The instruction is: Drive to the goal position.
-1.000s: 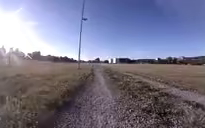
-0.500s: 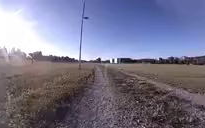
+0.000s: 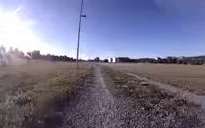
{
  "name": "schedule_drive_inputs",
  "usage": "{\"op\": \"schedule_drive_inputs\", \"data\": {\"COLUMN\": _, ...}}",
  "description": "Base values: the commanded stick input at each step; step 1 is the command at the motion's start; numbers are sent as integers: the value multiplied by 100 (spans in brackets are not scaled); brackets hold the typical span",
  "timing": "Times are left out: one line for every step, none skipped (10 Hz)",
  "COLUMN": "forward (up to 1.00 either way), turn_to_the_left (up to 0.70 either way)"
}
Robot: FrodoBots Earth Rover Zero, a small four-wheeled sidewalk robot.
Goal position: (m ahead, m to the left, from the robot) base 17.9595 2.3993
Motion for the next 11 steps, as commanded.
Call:
{"op": "schedule_drive_inputs", "data": {"forward": 50, "turn_to_the_left": 0}}
{"op": "schedule_drive_inputs", "data": {"forward": 50, "turn_to_the_left": 0}}
{"op": "schedule_drive_inputs", "data": {"forward": 50, "turn_to_the_left": 0}}
{"op": "schedule_drive_inputs", "data": {"forward": 50, "turn_to_the_left": 0}}
{"op": "schedule_drive_inputs", "data": {"forward": 50, "turn_to_the_left": 0}}
{"op": "schedule_drive_inputs", "data": {"forward": 50, "turn_to_the_left": 0}}
{"op": "schedule_drive_inputs", "data": {"forward": 50, "turn_to_the_left": 0}}
{"op": "schedule_drive_inputs", "data": {"forward": 50, "turn_to_the_left": 0}}
{"op": "schedule_drive_inputs", "data": {"forward": 50, "turn_to_the_left": 0}}
{"op": "schedule_drive_inputs", "data": {"forward": 50, "turn_to_the_left": 0}}
{"op": "schedule_drive_inputs", "data": {"forward": 50, "turn_to_the_left": 0}}
